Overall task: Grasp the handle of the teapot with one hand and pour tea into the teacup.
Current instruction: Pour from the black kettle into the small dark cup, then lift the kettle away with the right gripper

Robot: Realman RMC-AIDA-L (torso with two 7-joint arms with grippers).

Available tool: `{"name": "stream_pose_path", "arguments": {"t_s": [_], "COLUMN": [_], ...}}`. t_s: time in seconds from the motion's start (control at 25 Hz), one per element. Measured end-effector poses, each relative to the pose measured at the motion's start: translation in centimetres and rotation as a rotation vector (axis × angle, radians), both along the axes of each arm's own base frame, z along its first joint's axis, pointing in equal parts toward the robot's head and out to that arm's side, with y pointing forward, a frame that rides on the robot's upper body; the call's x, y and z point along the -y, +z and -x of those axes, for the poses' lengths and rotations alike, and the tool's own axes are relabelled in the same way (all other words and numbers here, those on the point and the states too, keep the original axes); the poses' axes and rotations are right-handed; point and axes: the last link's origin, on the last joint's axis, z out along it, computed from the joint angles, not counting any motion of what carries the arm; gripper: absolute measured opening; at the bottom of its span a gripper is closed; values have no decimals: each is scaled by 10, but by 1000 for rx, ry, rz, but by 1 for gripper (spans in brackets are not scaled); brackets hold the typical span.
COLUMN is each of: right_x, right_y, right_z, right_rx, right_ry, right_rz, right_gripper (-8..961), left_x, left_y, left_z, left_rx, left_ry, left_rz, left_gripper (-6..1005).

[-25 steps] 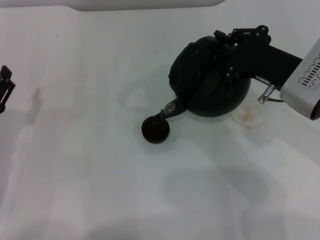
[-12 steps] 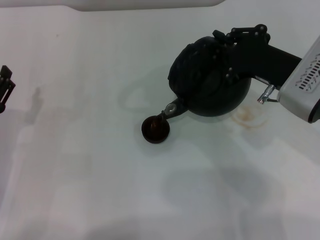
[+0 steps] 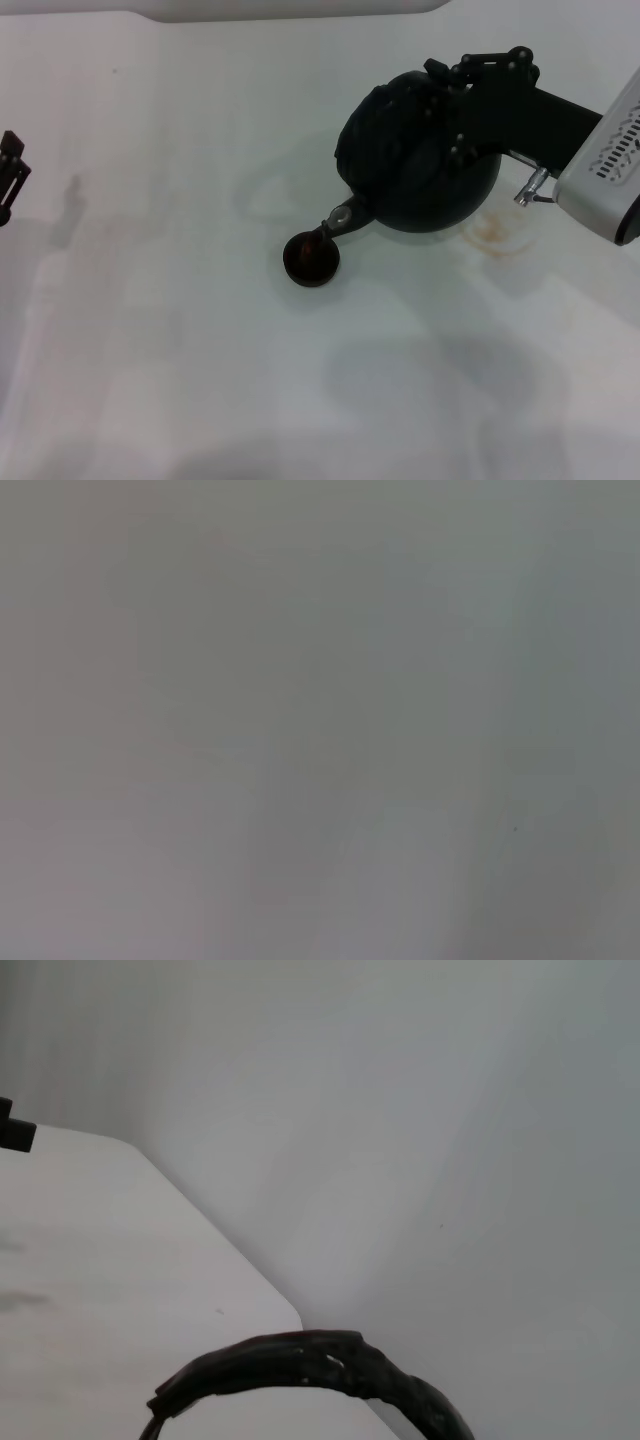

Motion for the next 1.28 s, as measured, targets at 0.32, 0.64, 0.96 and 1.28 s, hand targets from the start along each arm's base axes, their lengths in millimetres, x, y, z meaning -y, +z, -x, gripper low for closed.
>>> {"name": "stream_pose_path", "arguments": {"t_s": [0.32,0.64,0.96,1.28], "right_x": [0,1,3,2], "right_y": [0,-1,-2,-1], "right_z": [-1,-2,-5,-11], "right_rx": [10,11,-24,-102], "right_ry": [6,3,-37,-107], "right_rz": [-2,0,9,19], "right_gripper": [163,163,161,160], "left_x": [0,0,0,-1], "left_y": [0,0,0,0], "left_z": [0,0,0,-1], "left_rx": [0,0,0,1], "left_ry": [0,0,0,-2], "left_rz": [0,0,0,0], "left_gripper": [891,891,891,891]}}
